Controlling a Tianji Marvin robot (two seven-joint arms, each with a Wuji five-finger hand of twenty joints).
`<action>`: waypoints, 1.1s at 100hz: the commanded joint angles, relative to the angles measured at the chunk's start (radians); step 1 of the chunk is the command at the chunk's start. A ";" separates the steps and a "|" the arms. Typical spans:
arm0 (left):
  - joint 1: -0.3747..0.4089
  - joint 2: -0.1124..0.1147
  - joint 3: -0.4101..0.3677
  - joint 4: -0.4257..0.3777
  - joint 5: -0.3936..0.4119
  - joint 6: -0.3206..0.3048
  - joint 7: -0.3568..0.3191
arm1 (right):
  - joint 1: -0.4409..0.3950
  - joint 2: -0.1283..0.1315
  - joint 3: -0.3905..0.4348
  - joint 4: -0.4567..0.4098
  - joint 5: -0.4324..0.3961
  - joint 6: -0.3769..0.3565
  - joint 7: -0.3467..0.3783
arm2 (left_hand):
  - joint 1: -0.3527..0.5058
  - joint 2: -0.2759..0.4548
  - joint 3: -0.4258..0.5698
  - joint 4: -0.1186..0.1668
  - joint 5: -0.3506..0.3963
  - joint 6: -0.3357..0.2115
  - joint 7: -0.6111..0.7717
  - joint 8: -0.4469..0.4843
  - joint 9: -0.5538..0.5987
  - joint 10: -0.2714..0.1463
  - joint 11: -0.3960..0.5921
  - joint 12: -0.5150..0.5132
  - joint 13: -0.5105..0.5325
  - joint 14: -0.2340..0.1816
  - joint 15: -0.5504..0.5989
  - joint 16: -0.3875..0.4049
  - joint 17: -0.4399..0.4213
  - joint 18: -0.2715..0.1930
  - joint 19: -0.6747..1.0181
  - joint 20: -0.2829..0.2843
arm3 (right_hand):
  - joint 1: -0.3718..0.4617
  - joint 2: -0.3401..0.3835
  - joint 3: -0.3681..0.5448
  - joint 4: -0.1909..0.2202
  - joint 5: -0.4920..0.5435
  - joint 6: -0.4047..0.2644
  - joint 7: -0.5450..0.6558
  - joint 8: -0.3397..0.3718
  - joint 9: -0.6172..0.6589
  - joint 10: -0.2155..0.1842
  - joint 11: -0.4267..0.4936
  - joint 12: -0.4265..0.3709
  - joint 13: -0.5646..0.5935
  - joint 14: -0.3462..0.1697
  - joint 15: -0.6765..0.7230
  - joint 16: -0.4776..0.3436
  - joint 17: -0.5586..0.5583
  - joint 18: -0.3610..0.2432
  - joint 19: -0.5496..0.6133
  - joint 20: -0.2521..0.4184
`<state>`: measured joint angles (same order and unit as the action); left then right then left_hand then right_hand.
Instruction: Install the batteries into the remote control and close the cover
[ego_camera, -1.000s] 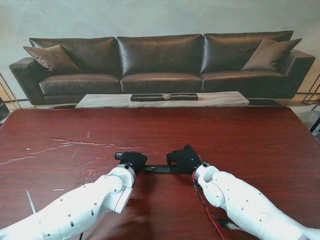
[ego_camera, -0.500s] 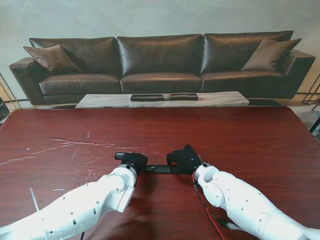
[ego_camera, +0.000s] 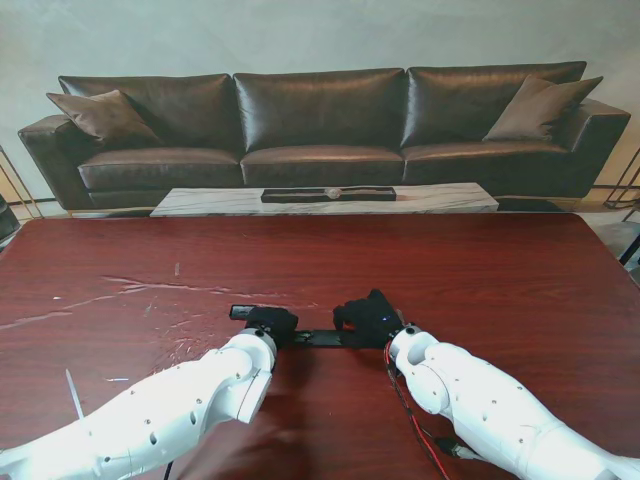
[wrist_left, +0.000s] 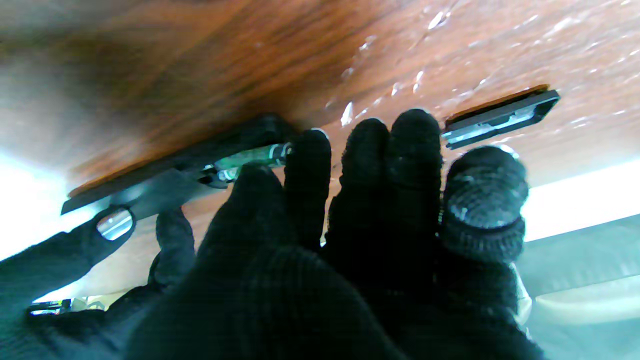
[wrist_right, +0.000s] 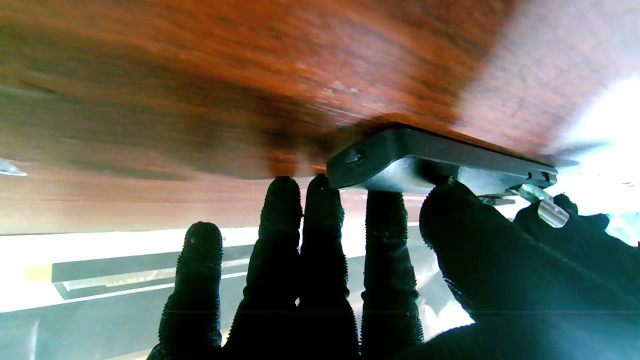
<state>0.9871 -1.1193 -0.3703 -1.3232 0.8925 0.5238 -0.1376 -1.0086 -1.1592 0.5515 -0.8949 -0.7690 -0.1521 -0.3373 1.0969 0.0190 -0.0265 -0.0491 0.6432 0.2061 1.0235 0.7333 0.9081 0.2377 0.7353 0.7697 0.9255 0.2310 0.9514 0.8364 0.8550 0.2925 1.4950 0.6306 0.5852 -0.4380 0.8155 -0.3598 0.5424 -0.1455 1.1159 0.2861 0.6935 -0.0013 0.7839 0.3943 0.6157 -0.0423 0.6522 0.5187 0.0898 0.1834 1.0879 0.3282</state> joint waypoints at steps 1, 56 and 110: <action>-0.005 -0.008 0.004 0.002 -0.010 -0.002 0.004 | -0.023 0.000 -0.015 0.020 -0.005 -0.001 0.016 | 0.020 0.006 -0.009 0.002 0.004 -0.013 0.025 0.011 0.029 0.020 0.033 0.021 0.030 -0.012 0.032 -0.006 0.020 0.020 0.033 -0.010 | 0.033 -0.006 -0.003 0.012 0.026 -0.031 0.024 -0.001 0.010 0.009 -0.004 0.001 0.052 0.022 -0.019 -0.022 -0.017 0.008 0.014 0.014; -0.011 -0.025 0.011 0.013 -0.060 0.004 0.012 | -0.022 0.000 -0.017 0.020 -0.006 0.003 0.019 | 0.025 -0.029 -0.001 0.015 0.008 -0.007 0.042 0.010 0.050 0.016 0.043 0.020 0.053 -0.024 0.035 -0.018 0.044 0.020 0.037 -0.029 | 0.030 0.004 -0.010 0.013 0.023 -0.029 0.023 0.000 0.006 0.010 -0.004 0.001 0.046 0.023 -0.020 -0.022 -0.021 0.005 0.012 0.013; -0.016 -0.038 0.018 0.023 -0.108 0.006 0.010 | -0.023 0.001 -0.016 0.020 -0.007 0.004 0.018 | 0.061 -0.064 0.012 0.022 -0.007 0.007 0.015 -0.042 0.035 0.034 0.004 -0.009 0.042 -0.014 -0.011 -0.041 0.035 0.017 -0.010 -0.054 | 0.032 0.019 -0.018 0.015 0.016 -0.025 0.022 0.000 -0.002 0.011 -0.004 0.002 0.040 0.021 -0.018 -0.022 -0.026 0.001 0.011 0.013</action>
<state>0.9701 -1.1458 -0.3599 -1.3015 0.7961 0.5311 -0.1256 -1.0070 -1.1591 0.5497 -0.8942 -0.7704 -0.1493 -0.3368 1.1075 -0.0370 -0.0264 -0.0491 0.6559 0.2606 1.0666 0.7129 0.9220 0.2317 0.7442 0.7752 0.9608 0.2281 0.9568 0.7962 0.8813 0.2925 1.4870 0.5892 0.5852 -0.4334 0.8159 -0.3593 0.5420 -0.1455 1.1159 0.2861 0.6925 -0.0013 0.7839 0.3968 0.6155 -0.0430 0.6590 0.5187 0.0794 0.1834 1.0879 0.3282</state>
